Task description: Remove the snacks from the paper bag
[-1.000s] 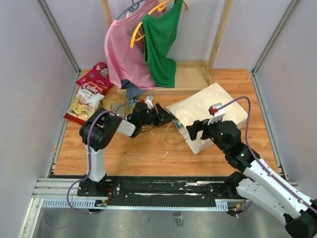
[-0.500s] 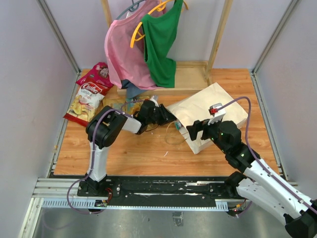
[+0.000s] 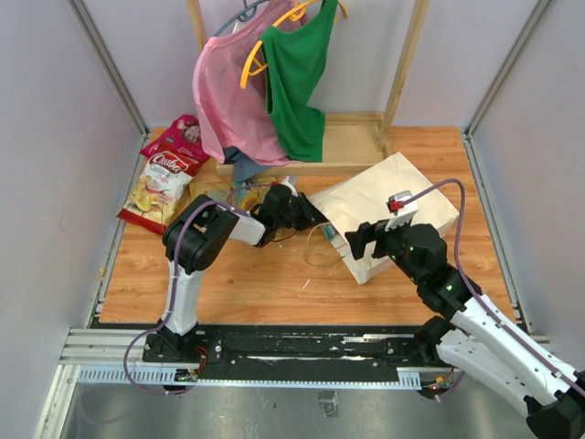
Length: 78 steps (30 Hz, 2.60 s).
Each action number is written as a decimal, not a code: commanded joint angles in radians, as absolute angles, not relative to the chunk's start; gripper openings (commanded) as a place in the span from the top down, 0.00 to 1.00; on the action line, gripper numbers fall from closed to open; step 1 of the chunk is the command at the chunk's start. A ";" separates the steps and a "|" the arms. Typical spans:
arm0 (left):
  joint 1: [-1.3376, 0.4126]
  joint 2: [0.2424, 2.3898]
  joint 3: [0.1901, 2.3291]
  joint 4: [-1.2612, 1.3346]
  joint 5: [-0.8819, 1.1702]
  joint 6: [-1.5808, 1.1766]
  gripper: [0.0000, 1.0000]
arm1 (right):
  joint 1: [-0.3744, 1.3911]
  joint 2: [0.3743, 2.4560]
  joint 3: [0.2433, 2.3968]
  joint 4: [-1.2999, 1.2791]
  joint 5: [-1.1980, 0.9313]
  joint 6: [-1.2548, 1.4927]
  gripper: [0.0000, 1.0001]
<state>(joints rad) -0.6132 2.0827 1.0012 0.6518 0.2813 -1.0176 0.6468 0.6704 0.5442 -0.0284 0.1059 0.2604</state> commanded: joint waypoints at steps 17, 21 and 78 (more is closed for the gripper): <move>-0.624 1.858 0.799 0.640 0.211 -0.912 0.99 | 0.626 0.650 0.528 -0.029 0.140 0.245 0.02; -0.624 1.775 0.730 0.616 0.216 -0.881 1.00 | 0.626 0.638 0.526 -0.032 0.147 0.240 0.02; -0.233 1.592 0.723 0.423 0.099 -0.960 0.99 | 0.618 0.692 0.493 0.008 0.109 0.253 0.02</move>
